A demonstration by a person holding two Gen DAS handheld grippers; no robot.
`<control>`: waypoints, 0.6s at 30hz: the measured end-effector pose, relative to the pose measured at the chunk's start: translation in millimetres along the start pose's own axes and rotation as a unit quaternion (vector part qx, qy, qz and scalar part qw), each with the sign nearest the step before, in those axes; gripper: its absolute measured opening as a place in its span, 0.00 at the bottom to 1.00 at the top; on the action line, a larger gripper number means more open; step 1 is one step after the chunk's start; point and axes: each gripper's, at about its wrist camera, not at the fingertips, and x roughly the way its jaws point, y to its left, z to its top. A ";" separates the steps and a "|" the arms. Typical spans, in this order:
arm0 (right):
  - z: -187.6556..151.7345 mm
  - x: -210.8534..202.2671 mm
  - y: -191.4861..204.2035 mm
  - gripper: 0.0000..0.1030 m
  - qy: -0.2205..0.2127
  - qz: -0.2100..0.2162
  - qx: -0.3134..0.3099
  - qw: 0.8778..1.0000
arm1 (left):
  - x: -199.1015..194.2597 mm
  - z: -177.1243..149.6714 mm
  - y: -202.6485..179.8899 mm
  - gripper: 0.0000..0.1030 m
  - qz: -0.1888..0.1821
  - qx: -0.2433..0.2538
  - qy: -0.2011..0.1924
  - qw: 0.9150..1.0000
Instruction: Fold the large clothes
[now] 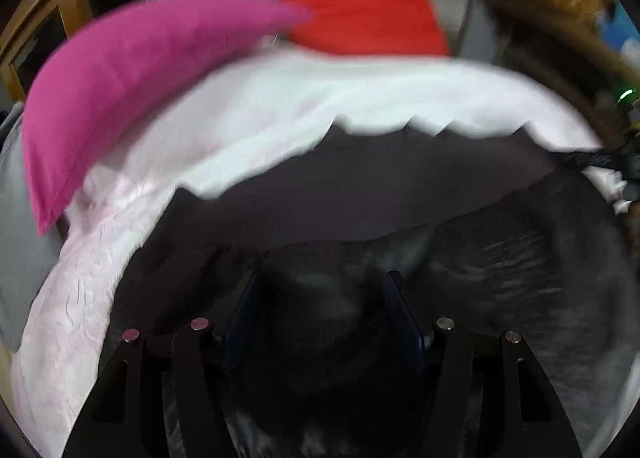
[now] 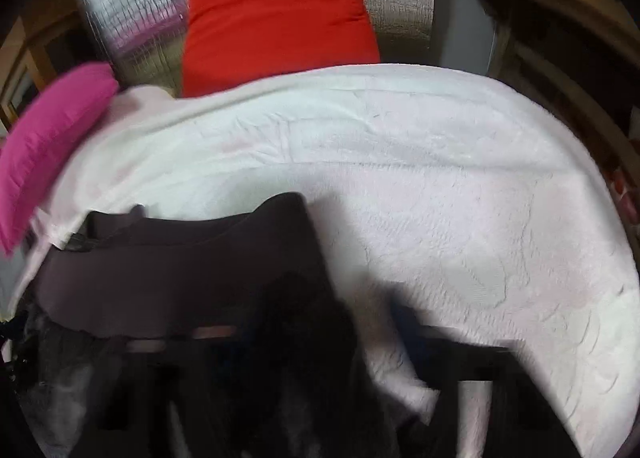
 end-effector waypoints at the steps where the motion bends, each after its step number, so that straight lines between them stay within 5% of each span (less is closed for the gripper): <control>1: 1.2 4.8 1.0 0.24 0.003 -0.008 0.002 1.000 | 9.5 0.0 3.7 0.65 -0.002 -0.015 0.009 1.000; 3: 2.7 10.9 4.2 0.26 0.004 -0.029 -0.001 1.000 | 14.8 0.6 6.3 0.67 -0.001 -0.027 0.008 1.000; 6: 0.3 2.0 5.7 0.59 -0.013 -0.056 0.003 0.998 | 11.9 2.5 6.9 0.68 0.009 -0.034 0.009 0.999; 7: -1.1 -6.0 2.0 0.63 -0.023 -0.055 0.008 0.998 | 9.9 1.4 8.9 0.68 0.013 -0.043 0.009 0.999; 13: -36.6 -115.8 20.9 0.77 -0.127 0.000 0.004 0.992 | -63.9 -14.2 23.6 0.67 0.004 -0.113 -0.060 0.992; 18: -104.3 -153.9 70.0 0.80 -0.148 0.067 -0.037 0.986 | -106.3 -54.0 -5.2 0.67 -0.012 -0.102 -0.099 0.990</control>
